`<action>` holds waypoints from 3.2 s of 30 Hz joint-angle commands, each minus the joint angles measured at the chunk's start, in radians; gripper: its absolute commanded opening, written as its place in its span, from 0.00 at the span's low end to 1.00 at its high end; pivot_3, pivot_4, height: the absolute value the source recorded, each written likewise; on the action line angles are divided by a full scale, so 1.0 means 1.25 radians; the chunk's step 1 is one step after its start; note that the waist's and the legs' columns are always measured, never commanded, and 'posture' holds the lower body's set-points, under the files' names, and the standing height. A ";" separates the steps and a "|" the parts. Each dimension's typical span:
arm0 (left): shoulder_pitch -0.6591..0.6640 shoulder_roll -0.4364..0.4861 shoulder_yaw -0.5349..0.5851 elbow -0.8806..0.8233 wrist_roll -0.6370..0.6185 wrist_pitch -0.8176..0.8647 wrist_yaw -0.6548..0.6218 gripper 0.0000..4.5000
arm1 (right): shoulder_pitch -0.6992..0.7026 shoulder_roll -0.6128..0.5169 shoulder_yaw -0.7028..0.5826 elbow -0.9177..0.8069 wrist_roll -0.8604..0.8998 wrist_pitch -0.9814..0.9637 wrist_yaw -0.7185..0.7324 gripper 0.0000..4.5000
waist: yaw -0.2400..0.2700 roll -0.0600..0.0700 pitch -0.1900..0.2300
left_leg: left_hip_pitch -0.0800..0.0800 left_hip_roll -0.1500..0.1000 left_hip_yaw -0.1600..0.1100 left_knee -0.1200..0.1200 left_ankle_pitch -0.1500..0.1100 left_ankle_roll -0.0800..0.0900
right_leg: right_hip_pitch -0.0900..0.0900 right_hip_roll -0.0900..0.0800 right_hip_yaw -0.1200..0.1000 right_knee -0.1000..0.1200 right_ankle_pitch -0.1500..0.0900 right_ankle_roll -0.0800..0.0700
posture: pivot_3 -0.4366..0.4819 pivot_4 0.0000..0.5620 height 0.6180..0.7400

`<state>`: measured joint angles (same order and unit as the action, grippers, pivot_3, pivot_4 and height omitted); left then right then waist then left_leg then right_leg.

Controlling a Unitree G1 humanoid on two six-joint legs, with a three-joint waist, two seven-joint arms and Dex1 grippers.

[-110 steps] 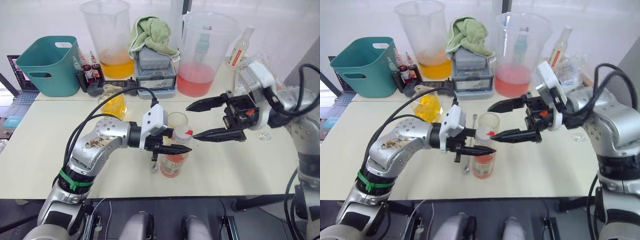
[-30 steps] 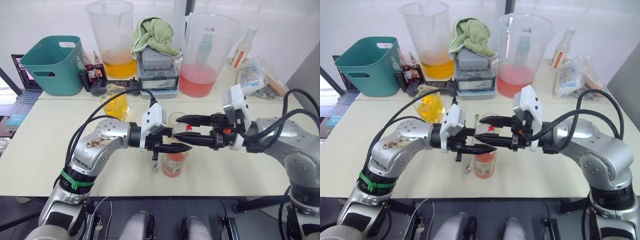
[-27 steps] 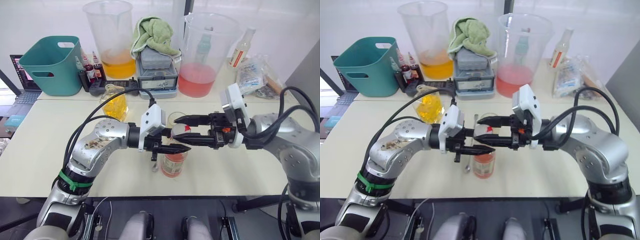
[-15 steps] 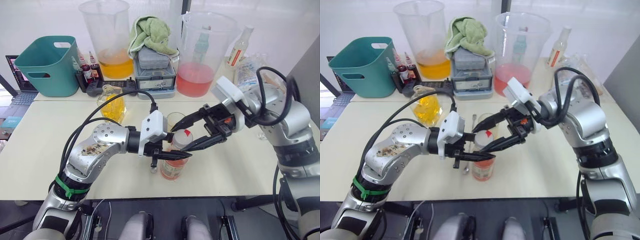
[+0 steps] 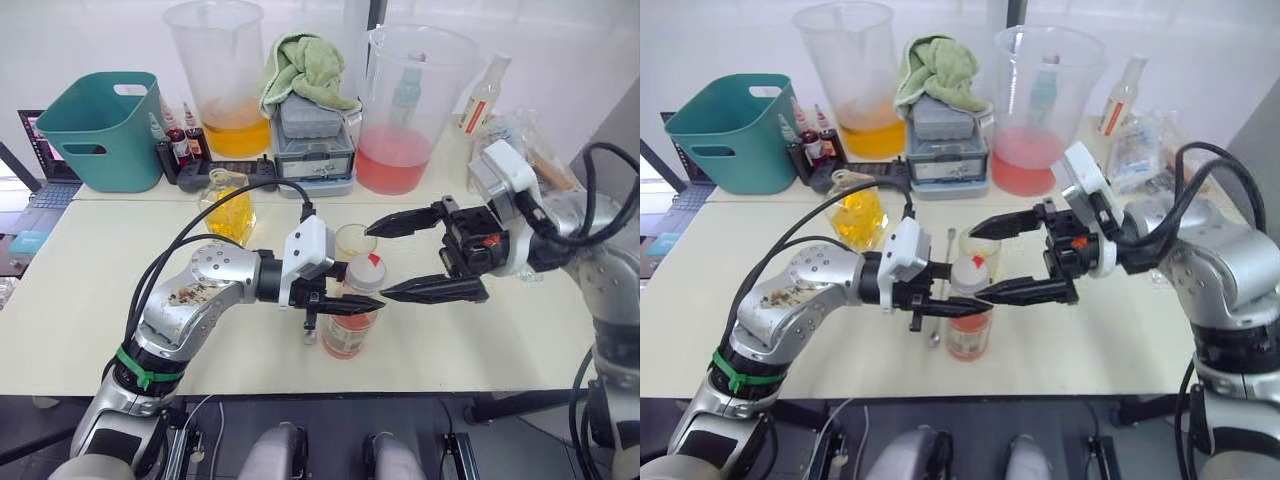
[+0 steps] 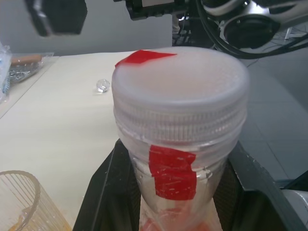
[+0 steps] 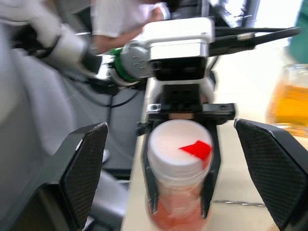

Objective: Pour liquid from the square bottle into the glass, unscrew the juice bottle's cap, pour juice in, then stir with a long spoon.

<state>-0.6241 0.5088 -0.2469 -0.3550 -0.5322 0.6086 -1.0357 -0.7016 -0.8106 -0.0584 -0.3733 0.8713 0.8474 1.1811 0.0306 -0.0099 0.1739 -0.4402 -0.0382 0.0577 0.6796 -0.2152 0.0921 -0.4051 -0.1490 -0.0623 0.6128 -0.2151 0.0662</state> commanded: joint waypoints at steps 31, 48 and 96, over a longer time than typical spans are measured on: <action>0.022 0.013 0.009 -0.021 0.019 0.012 0.019 0.32 | -0.032 0.000 0.179 0.030 -0.131 -0.215 0.096 0.37 | 0.004 0.000 0.000 | 0.000 0.000 0.000 0.001 0.000 0.012 | 0.001 0.002 -0.001 -0.001 0.000 0.000 | 0.48 0.27 1.00; 0.036 0.017 0.007 -0.051 0.009 0.021 0.048 0.32 | -0.184 -0.022 0.181 0.186 -0.106 -0.215 0.284 0.99 | -0.008 0.000 0.000 | 0.002 -0.001 -0.001 0.000 0.003 0.006 | -0.001 0.001 -0.001 0.000 0.000 0.000 | 0.48 0.27 1.00; 0.029 0.006 -0.007 -0.008 0.037 -0.020 -0.002 0.32 | -0.175 0.036 0.279 0.203 -0.249 -0.391 0.335 0.38 | -0.001 0.000 0.000 | 0.002 0.000 -0.001 0.001 0.001 0.011 | 0.000 0.003 -0.001 -0.001 0.000 0.000 | 0.48 0.27 1.00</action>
<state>-0.5990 0.5097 -0.2498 -0.3689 -0.4958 0.5629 -1.0569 -0.8963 -0.7730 0.2354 -0.1302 0.6061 0.4178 1.5305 0.0294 -0.0100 0.1734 -0.4377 -0.0381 0.0572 0.6814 -0.2138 0.1045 -0.4049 -0.1458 -0.0638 0.6116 -0.2151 0.0667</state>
